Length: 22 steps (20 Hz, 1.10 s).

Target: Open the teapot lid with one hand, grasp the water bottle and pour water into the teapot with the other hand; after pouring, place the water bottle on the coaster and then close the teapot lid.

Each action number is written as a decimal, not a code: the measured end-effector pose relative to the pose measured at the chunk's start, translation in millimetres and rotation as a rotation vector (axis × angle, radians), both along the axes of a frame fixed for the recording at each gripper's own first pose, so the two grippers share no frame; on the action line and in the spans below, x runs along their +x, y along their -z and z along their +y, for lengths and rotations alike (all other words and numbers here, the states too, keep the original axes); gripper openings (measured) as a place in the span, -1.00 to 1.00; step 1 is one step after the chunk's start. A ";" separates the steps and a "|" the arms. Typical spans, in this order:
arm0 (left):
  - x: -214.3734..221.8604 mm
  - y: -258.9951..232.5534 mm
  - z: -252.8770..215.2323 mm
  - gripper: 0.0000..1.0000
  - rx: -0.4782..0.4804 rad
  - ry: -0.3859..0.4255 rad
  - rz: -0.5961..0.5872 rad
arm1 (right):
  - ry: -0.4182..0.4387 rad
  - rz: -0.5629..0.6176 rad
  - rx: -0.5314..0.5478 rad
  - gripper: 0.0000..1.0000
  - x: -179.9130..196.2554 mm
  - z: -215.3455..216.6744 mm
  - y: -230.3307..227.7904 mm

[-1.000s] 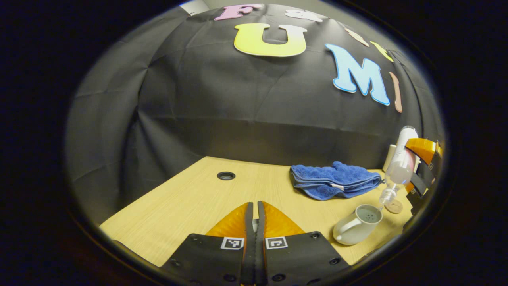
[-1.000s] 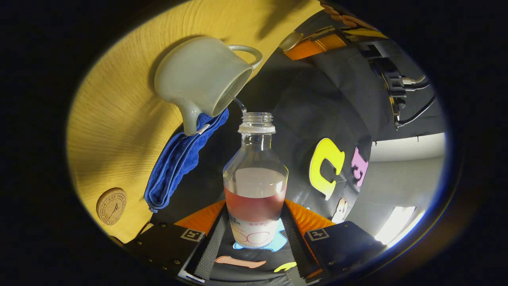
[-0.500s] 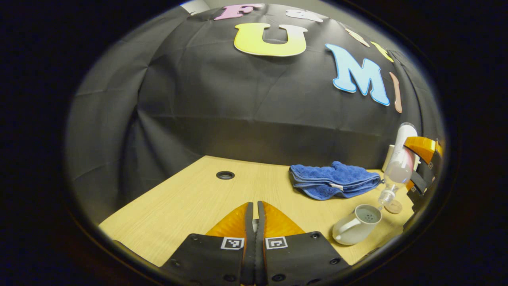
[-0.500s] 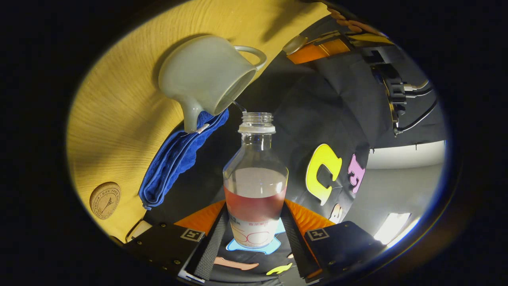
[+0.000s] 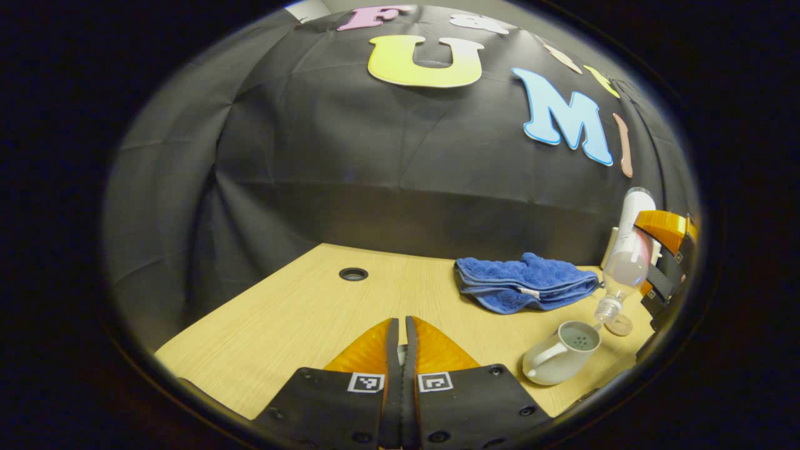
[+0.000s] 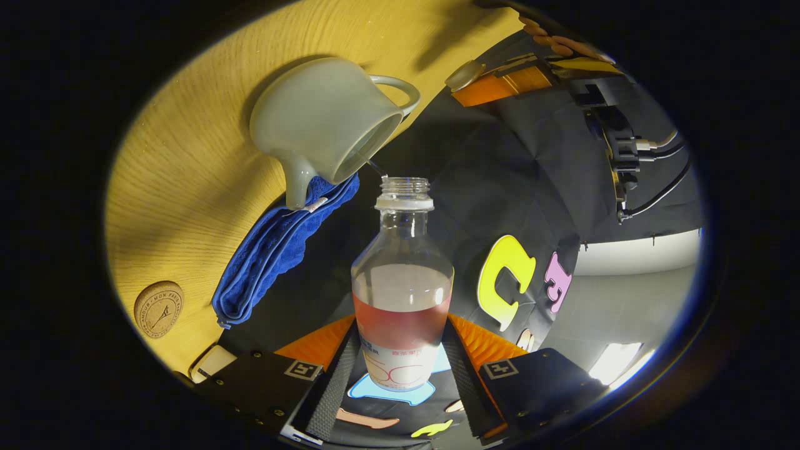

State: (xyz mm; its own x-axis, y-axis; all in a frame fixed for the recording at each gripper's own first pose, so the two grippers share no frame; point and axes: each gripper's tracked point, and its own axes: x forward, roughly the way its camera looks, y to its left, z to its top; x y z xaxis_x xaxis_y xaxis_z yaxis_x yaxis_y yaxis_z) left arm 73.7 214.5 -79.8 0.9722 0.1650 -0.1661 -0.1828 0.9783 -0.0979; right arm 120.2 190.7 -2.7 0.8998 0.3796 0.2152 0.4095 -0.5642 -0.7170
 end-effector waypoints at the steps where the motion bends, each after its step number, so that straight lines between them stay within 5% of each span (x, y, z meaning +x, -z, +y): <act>1: -0.1 -1.5 0.4 -0.89 0.001 -0.001 0.000 | 0.001 0.004 0.002 0.56 0.5 -0.6 0.2; 5: -0.2 -1.4 1.2 -0.89 0.001 -0.003 -0.001 | 0.011 0.015 0.032 0.56 2.6 -3.1 -0.5; 10: -1.0 -3.2 1.1 -0.89 0.000 -0.007 -0.006 | 0.051 0.125 0.264 0.57 9.8 -20.9 4.9; 13: -0.3 -1.9 1.4 -0.89 -0.001 -0.005 -0.004 | 0.059 0.260 0.514 0.57 12.6 -29.9 16.6; 19: -0.3 -2.2 1.0 -0.89 -0.005 -0.006 -0.008 | 0.068 0.584 1.215 0.58 15.5 -46.7 22.8; 22: -0.5 -2.2 1.3 -0.88 -0.005 -0.007 -0.007 | 0.049 0.695 1.443 0.58 18.3 -50.2 25.9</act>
